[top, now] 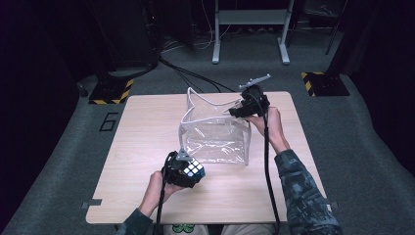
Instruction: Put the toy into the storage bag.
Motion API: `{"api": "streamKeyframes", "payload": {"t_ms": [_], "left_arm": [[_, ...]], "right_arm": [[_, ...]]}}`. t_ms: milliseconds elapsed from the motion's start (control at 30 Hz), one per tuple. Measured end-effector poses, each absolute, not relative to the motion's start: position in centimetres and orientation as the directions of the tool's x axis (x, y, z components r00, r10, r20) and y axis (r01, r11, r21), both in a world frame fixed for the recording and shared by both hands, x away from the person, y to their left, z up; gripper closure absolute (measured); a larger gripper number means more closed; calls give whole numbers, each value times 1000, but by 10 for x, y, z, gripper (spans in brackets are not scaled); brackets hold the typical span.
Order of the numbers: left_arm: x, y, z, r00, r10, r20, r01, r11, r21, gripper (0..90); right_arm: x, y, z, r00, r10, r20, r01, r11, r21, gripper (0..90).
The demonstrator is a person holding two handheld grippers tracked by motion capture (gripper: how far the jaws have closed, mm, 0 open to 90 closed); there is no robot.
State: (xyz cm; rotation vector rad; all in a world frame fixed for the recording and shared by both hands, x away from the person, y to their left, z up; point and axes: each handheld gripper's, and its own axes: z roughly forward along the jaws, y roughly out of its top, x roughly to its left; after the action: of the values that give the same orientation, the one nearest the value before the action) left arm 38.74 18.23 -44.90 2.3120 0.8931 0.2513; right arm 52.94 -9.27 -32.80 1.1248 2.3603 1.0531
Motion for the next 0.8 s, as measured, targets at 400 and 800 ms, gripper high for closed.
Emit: {"api": "streamKeyframes", "payload": {"t_ms": [400, 800], "left_arm": [[391, 182, -428, 759, 651, -22, 512, -575, 638, 339], [395, 179, -405, 766, 642, 15, 483, -591, 646, 340]], "right_arm": [[532, -87, -331, -668, 743, 26, 542, 463, 702, 595], [528, -85, -329, -683, 731, 17, 530, 479, 699, 800]]}}
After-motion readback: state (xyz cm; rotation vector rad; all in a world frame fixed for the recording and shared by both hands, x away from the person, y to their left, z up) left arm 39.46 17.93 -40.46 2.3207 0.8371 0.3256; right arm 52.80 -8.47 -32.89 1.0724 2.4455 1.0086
